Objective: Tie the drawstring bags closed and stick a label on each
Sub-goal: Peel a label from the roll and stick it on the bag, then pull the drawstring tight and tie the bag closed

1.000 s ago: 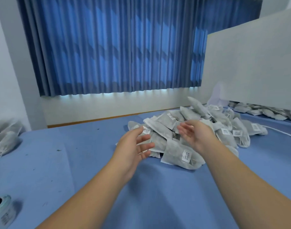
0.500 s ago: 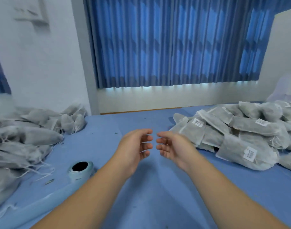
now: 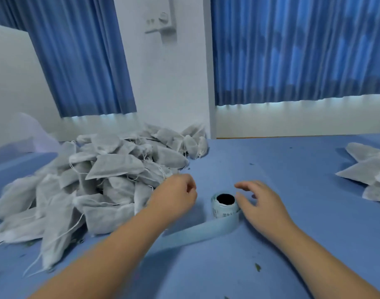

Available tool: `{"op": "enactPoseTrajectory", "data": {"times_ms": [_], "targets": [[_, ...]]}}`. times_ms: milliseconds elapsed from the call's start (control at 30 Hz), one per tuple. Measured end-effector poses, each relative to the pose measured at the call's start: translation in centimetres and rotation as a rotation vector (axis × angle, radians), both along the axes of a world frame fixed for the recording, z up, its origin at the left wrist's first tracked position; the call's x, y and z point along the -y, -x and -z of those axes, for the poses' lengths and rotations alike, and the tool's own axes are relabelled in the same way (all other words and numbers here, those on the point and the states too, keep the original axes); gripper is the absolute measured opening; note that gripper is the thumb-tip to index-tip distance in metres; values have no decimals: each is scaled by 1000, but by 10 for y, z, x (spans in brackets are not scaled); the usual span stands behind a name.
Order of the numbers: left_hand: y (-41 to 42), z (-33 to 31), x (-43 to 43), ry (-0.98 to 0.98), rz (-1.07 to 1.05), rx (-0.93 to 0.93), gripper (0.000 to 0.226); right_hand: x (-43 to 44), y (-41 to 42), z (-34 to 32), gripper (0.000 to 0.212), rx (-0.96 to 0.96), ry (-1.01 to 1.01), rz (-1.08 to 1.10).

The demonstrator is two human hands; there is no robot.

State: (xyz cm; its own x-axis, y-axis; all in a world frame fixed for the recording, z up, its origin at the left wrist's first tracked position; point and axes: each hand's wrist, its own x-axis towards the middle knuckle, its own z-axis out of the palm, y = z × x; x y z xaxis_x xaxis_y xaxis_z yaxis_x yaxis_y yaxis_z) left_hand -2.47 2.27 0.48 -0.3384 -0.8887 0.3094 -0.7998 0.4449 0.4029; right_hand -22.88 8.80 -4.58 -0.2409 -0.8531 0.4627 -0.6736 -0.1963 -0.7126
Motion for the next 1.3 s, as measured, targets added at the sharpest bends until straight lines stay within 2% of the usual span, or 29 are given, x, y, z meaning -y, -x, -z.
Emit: {"op": "enactPoseTrajectory", "data": {"times_ms": [33,167,233,333,433,567,800,867,967,1067,1200,1300], "targets": [[-7,1,5,63,-17,114,16,-2,1,2,16,-50,0,-19],[-27,-11,20,317,-128,497,29,-6,5,5,15,-45,-13,-34],[-38,-21,24,408,-200,586,37,-5,7,6,15,-25,-16,-32],[-60,-36,29,467,-308,643,51,-3,5,4,15,-25,-8,-43],[-80,-45,37,384,-402,706,57,-2,2,5,14,-45,-22,-55],[-92,-40,49,276,-465,724,53,-4,0,5,12,-63,-10,-67],[-93,-41,59,420,-406,733,36,-8,4,2,11,-38,-5,-59],[-89,-46,58,455,-392,593,32,-7,5,1,11,-38,-5,-51],[-73,-55,50,499,-275,233,25,-6,5,1,15,-24,-7,-51],[-42,-63,29,464,-112,-143,18,-8,2,-1,16,48,6,-60],[2,-69,-1,165,-1,-696,11,-12,-2,-15,8,329,78,-97],[37,-64,-21,-67,94,-951,15,-19,-2,-29,17,554,165,-151]]}}
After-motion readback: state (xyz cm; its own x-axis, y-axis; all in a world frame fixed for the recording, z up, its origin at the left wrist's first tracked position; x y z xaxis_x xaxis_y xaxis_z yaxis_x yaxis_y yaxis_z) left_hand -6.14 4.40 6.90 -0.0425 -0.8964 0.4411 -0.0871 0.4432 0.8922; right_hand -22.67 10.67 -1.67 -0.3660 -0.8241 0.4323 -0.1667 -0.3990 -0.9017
